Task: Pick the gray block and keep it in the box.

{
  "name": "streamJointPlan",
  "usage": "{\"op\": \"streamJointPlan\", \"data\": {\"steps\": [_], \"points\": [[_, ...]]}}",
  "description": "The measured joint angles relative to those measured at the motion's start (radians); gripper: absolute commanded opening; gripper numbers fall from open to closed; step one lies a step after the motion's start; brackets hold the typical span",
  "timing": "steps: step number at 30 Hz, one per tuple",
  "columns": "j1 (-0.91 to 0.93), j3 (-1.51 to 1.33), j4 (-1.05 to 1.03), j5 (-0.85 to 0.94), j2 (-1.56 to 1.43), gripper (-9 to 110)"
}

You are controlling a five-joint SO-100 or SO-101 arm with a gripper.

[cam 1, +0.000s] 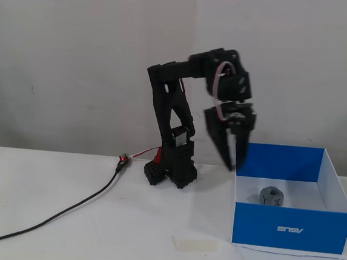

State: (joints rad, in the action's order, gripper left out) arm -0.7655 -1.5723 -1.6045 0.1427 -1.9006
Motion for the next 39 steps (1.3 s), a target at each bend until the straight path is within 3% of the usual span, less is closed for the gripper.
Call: {"op": "streamJointPlan", "data": {"steps": [9, 17, 27, 39], "points": [[0.383, -0.385, 0.232, 0.003, -0.270, 0], [0.666, -0.609, 0.416, -0.115, -0.402, 0], [0.712, -0.965, 0.612, -0.209, -0.721, 0], [0.713, -1.318, 0.589, -0.218, -1.246, 0]]}}
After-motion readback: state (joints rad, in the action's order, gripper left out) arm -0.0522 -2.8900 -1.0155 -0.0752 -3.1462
